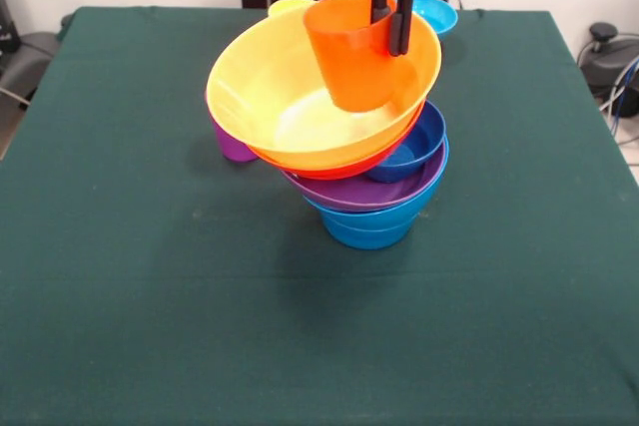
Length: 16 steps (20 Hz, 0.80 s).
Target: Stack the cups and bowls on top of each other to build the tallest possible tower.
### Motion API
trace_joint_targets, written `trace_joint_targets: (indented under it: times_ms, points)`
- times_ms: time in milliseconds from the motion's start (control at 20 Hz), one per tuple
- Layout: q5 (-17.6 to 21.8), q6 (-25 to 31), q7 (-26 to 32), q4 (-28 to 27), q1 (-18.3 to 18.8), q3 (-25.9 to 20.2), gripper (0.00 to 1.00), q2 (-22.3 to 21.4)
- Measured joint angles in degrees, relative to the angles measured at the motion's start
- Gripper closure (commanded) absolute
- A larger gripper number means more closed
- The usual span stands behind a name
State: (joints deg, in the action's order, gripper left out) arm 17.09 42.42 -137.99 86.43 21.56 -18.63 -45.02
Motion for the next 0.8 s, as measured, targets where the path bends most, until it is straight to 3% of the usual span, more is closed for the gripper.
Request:
trace_joint_targets:
  times_ms: [800]
  points:
    - [0.5,0.0,0.0,0.0,0.5,-0.6,1.00,0.0]
